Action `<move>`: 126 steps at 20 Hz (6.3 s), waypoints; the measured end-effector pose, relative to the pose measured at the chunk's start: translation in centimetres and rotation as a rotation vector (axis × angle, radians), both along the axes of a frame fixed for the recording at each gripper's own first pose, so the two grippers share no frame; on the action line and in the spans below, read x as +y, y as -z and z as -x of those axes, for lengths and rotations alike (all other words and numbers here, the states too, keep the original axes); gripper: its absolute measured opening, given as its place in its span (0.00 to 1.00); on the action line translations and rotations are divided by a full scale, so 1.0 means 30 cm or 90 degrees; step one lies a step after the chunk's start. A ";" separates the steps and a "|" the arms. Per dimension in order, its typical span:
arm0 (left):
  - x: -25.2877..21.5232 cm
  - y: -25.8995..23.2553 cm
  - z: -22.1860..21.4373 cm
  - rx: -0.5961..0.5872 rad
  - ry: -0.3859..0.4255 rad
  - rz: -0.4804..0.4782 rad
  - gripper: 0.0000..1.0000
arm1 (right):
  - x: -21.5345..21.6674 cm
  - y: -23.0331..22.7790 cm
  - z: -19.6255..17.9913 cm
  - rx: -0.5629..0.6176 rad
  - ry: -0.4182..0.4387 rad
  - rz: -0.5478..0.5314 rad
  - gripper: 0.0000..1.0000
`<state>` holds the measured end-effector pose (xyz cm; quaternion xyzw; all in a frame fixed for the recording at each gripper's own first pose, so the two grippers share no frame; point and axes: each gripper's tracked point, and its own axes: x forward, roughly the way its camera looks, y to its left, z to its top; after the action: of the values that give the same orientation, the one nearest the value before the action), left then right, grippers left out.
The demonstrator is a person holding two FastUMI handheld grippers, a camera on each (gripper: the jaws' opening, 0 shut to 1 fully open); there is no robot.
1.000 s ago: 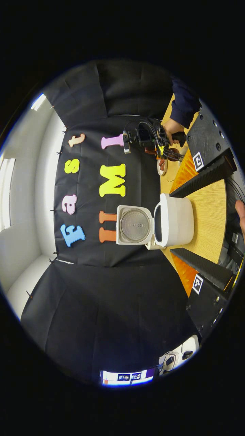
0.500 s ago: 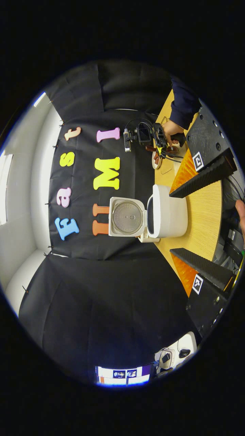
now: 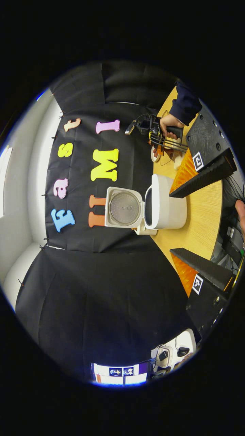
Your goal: Close the left gripper, press the button to open the rice cooker; take a wooden spoon from the chopstick holder with the right hand, scoop a spoonful of rice and pour it into the rice cooker, then put the wooden spoon back into the chopstick holder.
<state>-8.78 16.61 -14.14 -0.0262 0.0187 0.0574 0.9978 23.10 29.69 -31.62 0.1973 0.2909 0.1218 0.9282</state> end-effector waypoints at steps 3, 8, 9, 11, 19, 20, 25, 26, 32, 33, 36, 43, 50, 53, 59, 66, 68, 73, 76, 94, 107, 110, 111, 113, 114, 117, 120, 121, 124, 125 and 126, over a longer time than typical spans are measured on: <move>0.022 -0.009 -0.023 0.005 -0.015 0.013 0.94 | 0.001 0.006 -0.011 0.030 -0.004 -0.057 0.16; 0.039 -0.012 -0.092 0.017 -0.044 0.017 0.94 | -0.039 0.019 -0.025 0.075 0.006 -0.139 0.16; 0.029 -0.016 -0.111 0.018 -0.044 0.017 0.94 | -0.053 0.004 -0.032 0.066 0.009 -0.146 0.16; -0.002 -0.011 -0.150 0.027 -0.039 0.012 0.94 | -0.074 -0.023 -0.023 0.059 0.013 -0.163 0.16; -0.123 -0.051 -0.301 0.025 -0.010 -0.012 0.94 | -0.217 -0.108 -0.035 0.046 0.035 -0.295 0.16; -0.142 -0.048 -0.311 0.027 -0.003 -0.014 0.94 | -0.239 -0.125 -0.037 0.043 0.043 -0.317 0.16; -0.214 -0.018 -0.355 0.044 0.018 -0.042 0.94 | -0.321 -0.272 -0.064 0.038 0.059 -0.509 0.15; -0.221 -0.014 -0.360 0.047 0.019 -0.046 0.94 | -0.341 -0.315 -0.068 0.040 0.056 -0.566 0.16; -0.254 -0.038 -0.351 0.038 0.033 -0.058 0.94 | -0.462 -0.440 -0.135 0.032 0.095 -0.719 0.15; -0.253 -0.041 -0.347 0.037 0.036 -0.058 0.94 | -0.454 -0.450 -0.137 0.030 0.097 -0.712 0.15; -0.235 -0.042 -0.337 0.034 0.037 -0.048 0.95 | -0.384 -0.497 -0.121 0.039 0.070 -0.703 0.15; -0.175 -0.073 -0.262 0.030 0.045 -0.035 0.95 | -0.170 -0.579 -0.166 0.037 0.043 -0.631 0.13; -0.120 -0.091 -0.174 0.029 0.033 -0.026 0.95 | 0.147 -0.696 -0.237 -0.015 0.011 -0.444 0.16; -0.128 -0.101 -0.144 0.024 0.048 -0.008 0.94 | 0.279 -0.731 -0.273 -0.064 -0.004 -0.342 0.16; -0.081 -0.085 -0.110 0.035 0.025 -0.016 0.94 | 0.524 -0.756 -0.318 -0.143 -0.041 -0.192 0.15; -0.014 -0.016 -0.103 0.060 -0.009 0.001 0.94 | 0.819 -0.830 -0.219 -0.403 -0.205 0.112 0.16; -0.014 -0.016 -0.104 0.065 -0.014 0.006 0.94 | 0.871 -0.823 -0.155 -0.465 -0.241 0.180 0.16; -0.012 -0.012 -0.104 0.068 -0.013 -0.005 0.94 | 0.964 -0.800 -0.062 -0.580 -0.321 0.313 0.16; -0.009 -0.005 -0.103 0.075 -0.016 -0.009 0.94 | 0.968 -0.767 -0.077 -0.601 -0.343 0.369 0.16; -0.182 -0.071 -0.325 0.021 0.030 0.016 0.94 | 0.328 -0.852 0.166 -0.491 -0.299 0.235 0.18; -0.447 -0.095 -0.478 -0.014 0.098 -0.028 0.94 | -0.495 -0.869 0.140 -0.405 -0.052 0.220 0.20; -0.476 -0.115 -0.493 -0.023 0.105 -0.033 0.94 | -0.662 -0.824 0.115 -0.382 0.003 0.229 0.20; -0.483 -0.114 -0.499 -0.022 0.105 -0.035 0.94 | -0.694 -0.804 0.104 -0.376 0.013 0.235 0.21; -0.495 -0.121 -0.506 -0.021 0.105 -0.039 0.94 | -0.755 -0.745 0.072 -0.356 0.028 0.237 0.22; -0.503 -0.123 -0.509 -0.022 0.105 -0.040 0.94 | -0.783 -0.708 0.053 -0.339 0.037 0.231 0.22; -0.512 -0.140 -0.510 -0.027 0.101 -0.047 0.94 | -0.841 -0.622 0.000 -0.305 0.058 0.219 0.22; -0.527 -0.182 -0.510 -0.040 0.097 -0.050 0.94 | -0.876 -0.535 -0.038 -0.285 0.078 0.211 0.22; -0.529 -0.192 -0.510 -0.044 0.095 -0.051 0.94 | -0.875 -0.504 -0.047 -0.275 0.075 0.205 0.22; -0.522 -0.215 -0.530 -0.050 0.086 -0.054 0.94 | -0.928 -0.451 -0.064 -0.254 0.094 0.199 0.28; -0.518 -0.225 -0.536 -0.051 0.080 -0.059 0.94 | -0.969 -0.463 -0.066 -0.254 0.115 0.206 0.48; -0.505 -0.233 -0.546 -0.053 0.072 -0.063 0.94 | -1.001 -0.469 -0.056 -0.265 0.138 0.216 0.68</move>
<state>7.60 1.46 -7.16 0.0223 -0.0244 0.0004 0.9995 24.77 -0.34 -17.56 0.0398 0.0879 0.0092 0.9953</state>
